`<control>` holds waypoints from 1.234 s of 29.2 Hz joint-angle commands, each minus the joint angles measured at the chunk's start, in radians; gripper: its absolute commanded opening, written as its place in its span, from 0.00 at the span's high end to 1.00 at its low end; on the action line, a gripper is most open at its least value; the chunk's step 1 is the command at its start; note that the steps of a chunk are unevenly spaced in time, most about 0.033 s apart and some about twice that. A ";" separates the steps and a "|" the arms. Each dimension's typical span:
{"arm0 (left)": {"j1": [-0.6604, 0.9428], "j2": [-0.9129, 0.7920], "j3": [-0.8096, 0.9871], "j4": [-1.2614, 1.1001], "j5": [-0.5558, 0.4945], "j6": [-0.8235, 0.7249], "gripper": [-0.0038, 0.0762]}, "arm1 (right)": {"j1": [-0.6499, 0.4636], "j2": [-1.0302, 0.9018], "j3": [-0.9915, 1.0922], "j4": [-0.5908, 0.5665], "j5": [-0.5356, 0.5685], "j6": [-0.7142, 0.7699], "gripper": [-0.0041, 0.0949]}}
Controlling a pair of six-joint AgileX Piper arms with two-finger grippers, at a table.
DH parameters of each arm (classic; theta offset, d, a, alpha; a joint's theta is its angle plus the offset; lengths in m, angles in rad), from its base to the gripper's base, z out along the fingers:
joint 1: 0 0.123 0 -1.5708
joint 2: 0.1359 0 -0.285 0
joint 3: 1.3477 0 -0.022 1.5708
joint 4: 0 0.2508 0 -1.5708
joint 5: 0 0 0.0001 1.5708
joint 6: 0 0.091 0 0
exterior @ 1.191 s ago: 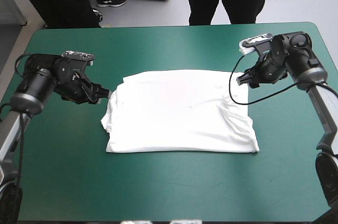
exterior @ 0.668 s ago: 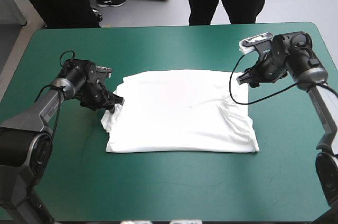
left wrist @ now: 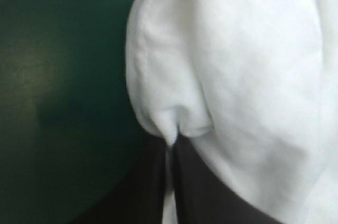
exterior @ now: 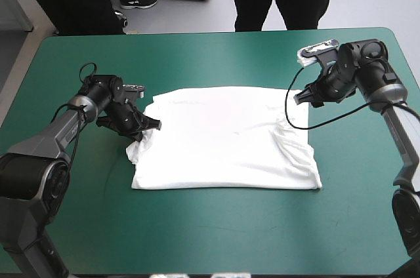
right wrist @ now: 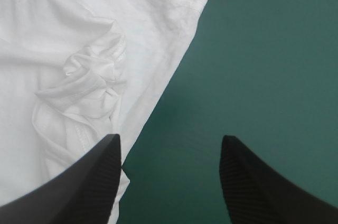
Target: Fold the cloth
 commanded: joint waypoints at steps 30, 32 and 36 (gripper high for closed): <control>-0.151 0.007 -0.081 -0.175 -0.044 0.064 0.77 | -0.007 -0.053 -0.030 -0.001 -0.023 -0.007 0.43; -0.151 0.003 -0.085 -0.178 -0.028 0.067 0.64 | -0.007 -0.053 -0.030 -0.001 -0.023 -0.007 0.43; -0.151 -0.035 -0.106 -0.174 -0.001 0.067 0.38 | -0.007 -0.053 -0.030 -0.001 -0.023 -0.007 0.43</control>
